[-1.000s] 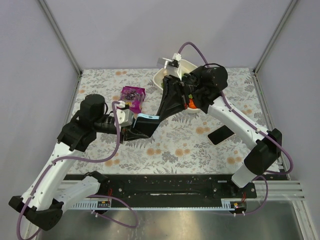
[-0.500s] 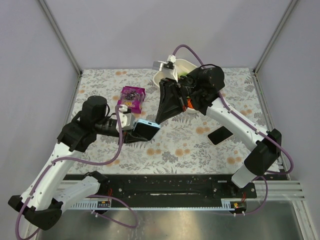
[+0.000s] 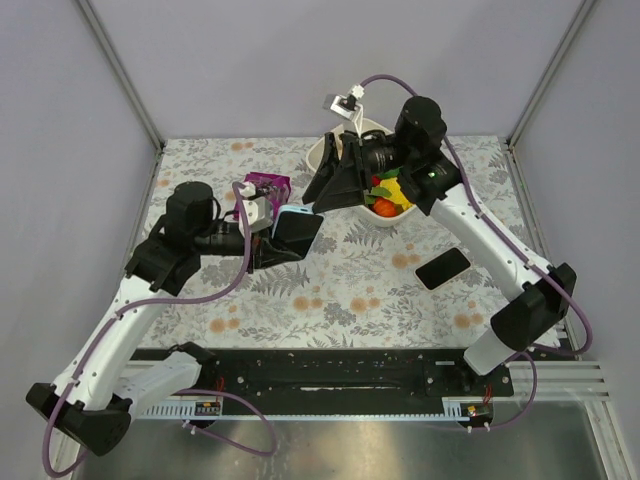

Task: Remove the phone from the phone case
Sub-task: Remove the phone case from the phone.

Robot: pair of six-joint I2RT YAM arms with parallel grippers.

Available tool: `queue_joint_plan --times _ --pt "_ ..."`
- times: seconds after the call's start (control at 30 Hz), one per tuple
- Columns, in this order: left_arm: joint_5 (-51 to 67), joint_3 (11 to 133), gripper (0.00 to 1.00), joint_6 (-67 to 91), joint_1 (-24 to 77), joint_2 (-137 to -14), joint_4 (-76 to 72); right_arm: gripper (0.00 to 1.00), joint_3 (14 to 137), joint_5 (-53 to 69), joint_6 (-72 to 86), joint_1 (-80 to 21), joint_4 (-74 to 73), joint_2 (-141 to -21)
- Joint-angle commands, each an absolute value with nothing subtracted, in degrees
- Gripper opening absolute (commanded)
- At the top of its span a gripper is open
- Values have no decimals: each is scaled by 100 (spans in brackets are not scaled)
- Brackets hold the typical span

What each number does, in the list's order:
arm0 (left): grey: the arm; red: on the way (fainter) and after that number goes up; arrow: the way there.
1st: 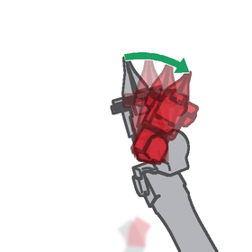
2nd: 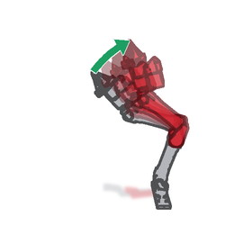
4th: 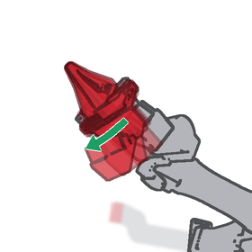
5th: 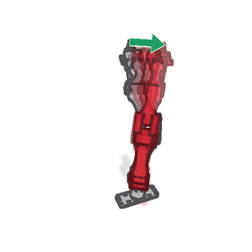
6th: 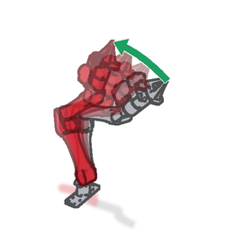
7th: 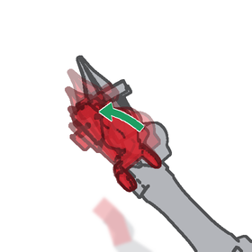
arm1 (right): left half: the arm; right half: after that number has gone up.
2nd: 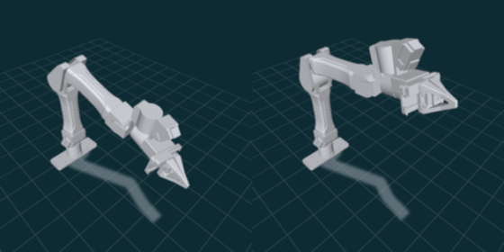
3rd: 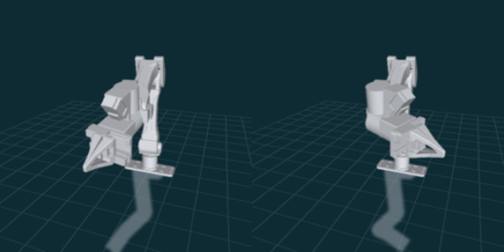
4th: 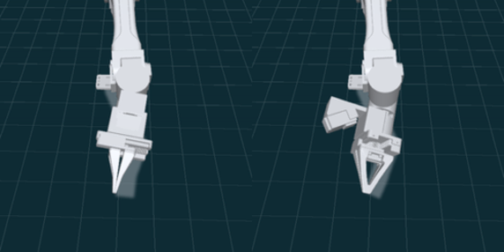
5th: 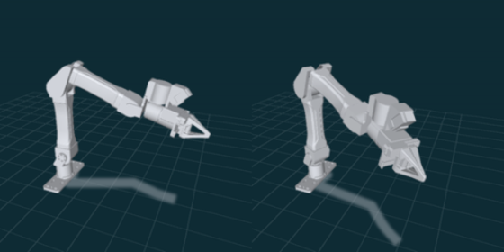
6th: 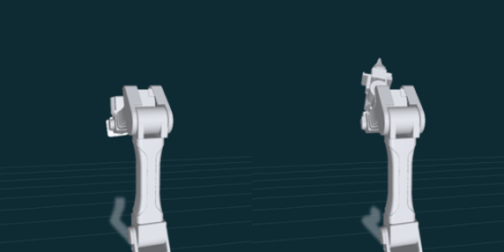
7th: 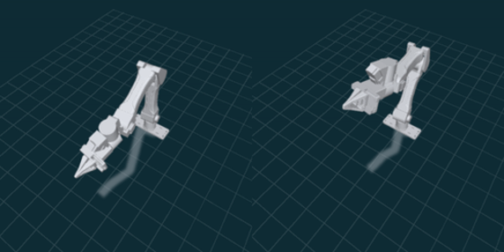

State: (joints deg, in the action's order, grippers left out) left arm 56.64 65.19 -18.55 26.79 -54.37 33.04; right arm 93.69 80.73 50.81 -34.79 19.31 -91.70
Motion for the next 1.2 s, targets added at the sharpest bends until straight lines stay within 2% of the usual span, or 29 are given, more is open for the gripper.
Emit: queue_joint_plan --times 0.0,0.27,0.47,0.63,0.97,1.03,1.17 --pt "5730 6478 0 -1213 2628 -5449 2277 64 10046 7076 1617 -3428 -2066 -8596" --pt "5801 6293 0 -555 2488 -5396 1732 63 9704 6654 1161 -3445 -2232 -8166" --pt "5845 6231 0 -439 2479 -5414 1635 52 9519 6487 1019 -3437 -2259 -7980" --pt "5941 6223 0 -413 2487 -5432 1635 58 9589 6407 993 -3445 -2250 -8059" --pt "5976 6029 0 -466 2505 -5414 1617 58 9993 6372 1116 -3472 -2250 -8288" --pt "5985 6038 0 -448 2514 -5423 1617 56 9985 6363 1116 -3507 -2250 -8323" --pt "5994 6064 0 -431 2522 -5414 1608 44 9923 6363 1090 -3551 -2241 -8358"
